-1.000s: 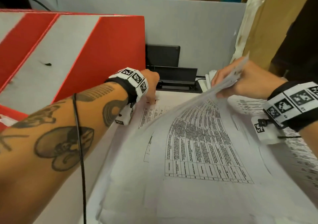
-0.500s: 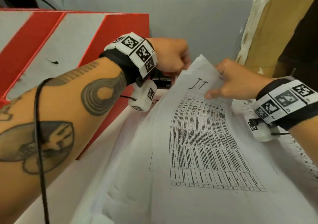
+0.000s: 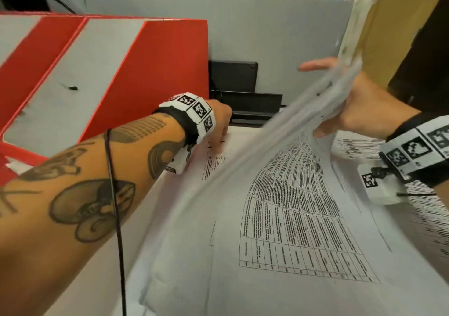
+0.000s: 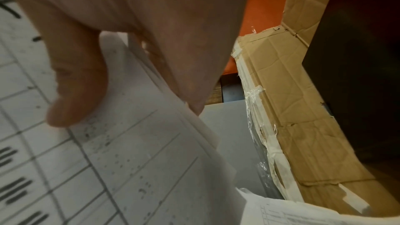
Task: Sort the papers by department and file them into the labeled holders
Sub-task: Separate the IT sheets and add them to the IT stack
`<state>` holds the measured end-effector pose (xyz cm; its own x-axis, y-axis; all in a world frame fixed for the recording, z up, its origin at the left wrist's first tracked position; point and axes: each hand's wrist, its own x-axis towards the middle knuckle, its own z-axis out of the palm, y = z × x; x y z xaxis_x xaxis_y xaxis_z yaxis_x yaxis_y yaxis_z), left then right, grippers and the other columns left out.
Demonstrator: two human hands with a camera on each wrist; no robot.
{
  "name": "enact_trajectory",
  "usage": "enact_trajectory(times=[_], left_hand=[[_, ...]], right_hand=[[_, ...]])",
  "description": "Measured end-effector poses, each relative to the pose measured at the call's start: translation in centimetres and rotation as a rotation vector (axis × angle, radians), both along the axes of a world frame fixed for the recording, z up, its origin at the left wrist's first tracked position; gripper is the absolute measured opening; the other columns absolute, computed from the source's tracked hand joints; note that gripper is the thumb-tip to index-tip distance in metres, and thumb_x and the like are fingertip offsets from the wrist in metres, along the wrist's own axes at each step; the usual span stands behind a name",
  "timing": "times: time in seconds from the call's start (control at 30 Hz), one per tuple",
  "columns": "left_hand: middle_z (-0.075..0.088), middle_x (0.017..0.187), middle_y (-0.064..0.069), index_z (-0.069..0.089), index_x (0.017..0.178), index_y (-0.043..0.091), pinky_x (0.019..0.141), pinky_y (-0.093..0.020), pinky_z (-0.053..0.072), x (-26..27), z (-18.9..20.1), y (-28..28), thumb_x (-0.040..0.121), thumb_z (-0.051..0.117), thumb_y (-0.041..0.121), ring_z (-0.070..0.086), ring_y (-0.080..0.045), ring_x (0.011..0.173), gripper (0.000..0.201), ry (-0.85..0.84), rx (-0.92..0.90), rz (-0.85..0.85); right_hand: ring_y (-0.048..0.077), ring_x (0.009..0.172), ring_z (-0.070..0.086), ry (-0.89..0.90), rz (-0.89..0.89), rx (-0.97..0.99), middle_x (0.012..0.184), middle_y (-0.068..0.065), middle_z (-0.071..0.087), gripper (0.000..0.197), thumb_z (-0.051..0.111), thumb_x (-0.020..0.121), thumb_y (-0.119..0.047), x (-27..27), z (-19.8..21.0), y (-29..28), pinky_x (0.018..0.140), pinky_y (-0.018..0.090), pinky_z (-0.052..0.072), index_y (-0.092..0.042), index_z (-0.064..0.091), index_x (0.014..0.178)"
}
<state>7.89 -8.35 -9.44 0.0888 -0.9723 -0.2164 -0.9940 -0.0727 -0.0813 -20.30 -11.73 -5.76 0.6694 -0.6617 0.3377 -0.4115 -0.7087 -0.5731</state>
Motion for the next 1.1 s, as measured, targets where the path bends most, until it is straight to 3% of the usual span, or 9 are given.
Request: enact_trajectory(times=[0.17,0.33,0.47,0.53,0.7,0.83,0.9,0.97,1.1], left_hand=[[0.074,0.101,-0.004,0.076,0.105,0.015,0.075,-0.036,0.058,0.6,-0.4,-0.4,0.083,0.083,0.025,0.068,-0.024,0.088,0.025,-0.027,-0.114,-0.001],[0.068,0.1,-0.004,0.072,0.105,0.017,0.064,-0.036,0.05,0.1,0.8,0.5,0.088,0.079,0.031,0.06,-0.022,0.073,0.023,-0.099,-0.226,0.004],[0.048,0.074,-0.002,0.062,0.091,0.022,0.065,-0.039,0.047,-1.4,3.8,1.7,0.076,0.088,0.047,0.055,-0.029,0.074,0.039,-0.255,-0.354,-0.017],[0.056,0.08,-0.004,0.07,0.096,0.02,0.063,-0.038,0.046,-1.8,4.9,2.1,0.077,0.088,0.045,0.055,-0.028,0.069,0.036,-0.233,-0.399,-0.054],[0.078,0.086,-0.002,0.082,0.096,0.016,0.076,-0.038,0.061,-2.5,7.1,3.0,0.086,0.07,0.011,0.068,-0.014,0.072,0.016,0.351,-0.342,-0.285],[0.08,0.089,-0.006,0.078,0.1,0.015,0.079,-0.03,0.06,-2.3,6.8,2.9,0.103,0.062,0.02,0.075,-0.015,0.08,0.018,0.867,-0.133,-0.249],[0.079,0.081,0.001,0.077,0.098,0.018,0.075,-0.031,0.059,-1.2,5.1,1.5,0.104,0.06,0.028,0.073,-0.011,0.076,0.02,0.719,-0.123,-0.166],[0.076,0.081,0.009,0.078,0.097,0.024,0.073,-0.028,0.059,0.1,3.2,0.1,0.091,0.074,0.029,0.071,-0.009,0.074,0.01,0.325,-0.063,-0.136],[0.071,0.094,0.006,0.073,0.11,0.022,0.055,-0.023,0.048,0.6,0.3,-0.4,0.073,0.089,0.041,0.068,-0.015,0.078,0.044,-0.111,0.07,-0.031]], right_hand=[[0.02,0.098,0.075,0.076,-0.027,-0.001,0.1,0.004,0.079,0.049,0.094,0.057,0.008,-0.3,-0.4,-0.6,0.089,0.051,0.061,-0.007,0.077,0.101],[0.022,0.1,0.075,0.082,-0.016,0.02,0.104,0.006,0.079,0.042,0.089,0.063,0.011,0.1,-0.5,-0.1,0.093,0.049,0.059,-0.003,0.078,0.101],[0.021,0.096,0.077,0.171,-0.007,0.048,0.101,0.004,0.08,0.036,0.091,0.066,-0.002,0.9,-0.6,-0.2,0.092,0.051,0.06,-0.007,0.08,0.1],[0.02,0.093,0.077,0.202,-0.013,0.034,0.098,-0.001,0.081,0.034,0.092,0.066,-0.008,1.6,-0.8,0.0,0.09,0.052,0.06,-0.012,0.081,0.098],[0.007,0.089,0.076,0.227,-0.006,0.025,0.095,-0.017,0.079,0.031,0.092,0.071,-0.009,2.6,-1.8,0.3,0.089,0.042,0.06,-0.022,0.079,0.095],[0.008,0.087,0.075,0.204,-0.057,-0.01,0.09,-0.007,0.079,0.032,0.092,0.067,-0.002,2.1,-2.1,0.2,0.086,0.044,0.061,-0.019,0.078,0.091],[-0.005,0.084,0.072,0.127,-0.046,0.018,0.094,-0.011,0.076,0.047,0.091,0.063,0.008,1.7,-2.0,0.7,0.08,0.026,0.061,-0.02,0.072,0.096],[-0.014,0.086,0.067,0.032,-0.024,0.029,0.101,-0.014,0.068,0.069,0.091,0.059,0.014,1.3,-1.8,1.0,0.071,0.008,0.053,-0.019,0.059,0.11],[-0.012,0.1,0.064,0.002,-0.007,0.013,0.109,-0.014,0.064,0.086,0.093,0.054,0.013,0.8,-1.8,0.7,0.079,0.011,0.054,-0.019,0.055,0.125]])
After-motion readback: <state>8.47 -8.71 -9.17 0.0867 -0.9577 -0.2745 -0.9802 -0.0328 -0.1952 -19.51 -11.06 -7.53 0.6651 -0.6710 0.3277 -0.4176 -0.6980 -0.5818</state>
